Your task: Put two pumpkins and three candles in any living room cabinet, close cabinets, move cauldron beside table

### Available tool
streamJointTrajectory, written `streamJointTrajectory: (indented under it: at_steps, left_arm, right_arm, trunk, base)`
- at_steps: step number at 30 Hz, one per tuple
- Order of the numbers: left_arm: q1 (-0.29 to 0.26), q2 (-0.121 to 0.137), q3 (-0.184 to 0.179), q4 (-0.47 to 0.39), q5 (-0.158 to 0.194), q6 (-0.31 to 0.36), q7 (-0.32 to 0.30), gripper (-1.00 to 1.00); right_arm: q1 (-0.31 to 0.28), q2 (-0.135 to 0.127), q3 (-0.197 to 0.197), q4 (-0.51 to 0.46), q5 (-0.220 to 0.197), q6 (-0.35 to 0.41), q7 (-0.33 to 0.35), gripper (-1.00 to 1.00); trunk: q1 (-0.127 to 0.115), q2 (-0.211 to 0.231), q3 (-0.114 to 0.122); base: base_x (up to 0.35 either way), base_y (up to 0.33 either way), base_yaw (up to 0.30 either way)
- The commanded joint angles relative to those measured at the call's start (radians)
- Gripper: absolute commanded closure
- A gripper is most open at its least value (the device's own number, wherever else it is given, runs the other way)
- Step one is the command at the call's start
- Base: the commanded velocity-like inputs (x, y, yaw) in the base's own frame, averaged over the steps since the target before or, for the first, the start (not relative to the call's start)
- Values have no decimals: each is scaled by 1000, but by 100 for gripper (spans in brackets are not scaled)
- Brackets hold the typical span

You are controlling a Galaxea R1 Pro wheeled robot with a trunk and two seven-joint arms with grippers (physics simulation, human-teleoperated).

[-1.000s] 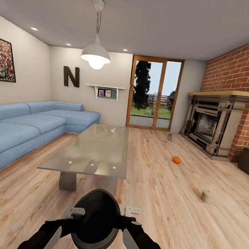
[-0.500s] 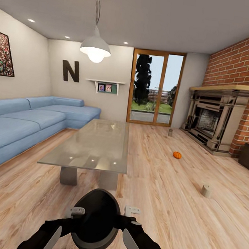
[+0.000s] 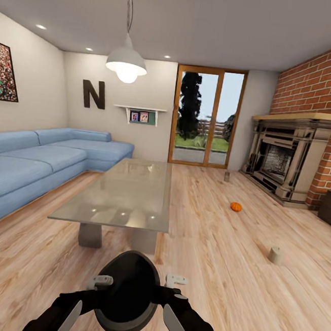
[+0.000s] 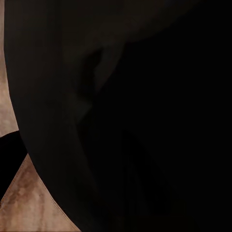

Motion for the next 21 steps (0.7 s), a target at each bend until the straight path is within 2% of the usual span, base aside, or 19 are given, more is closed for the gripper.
streamJointTrajectory:
  at_steps: [1,21]
  left_arm:
    - [-1,1,-1,-14,14,6,4,100]
    - [-1,1,-1,-14,14,6,4,100]
  right_arm:
    - [-1,0,2,-1,-1,5,-10,100]
    - [-1,0,2,-1,-1,5,-10,100]
  trunk:
    - [0,-1,-1]
    - [0,-1,-1]
  base:
    - [193,0,0]
    - [146,0,0]
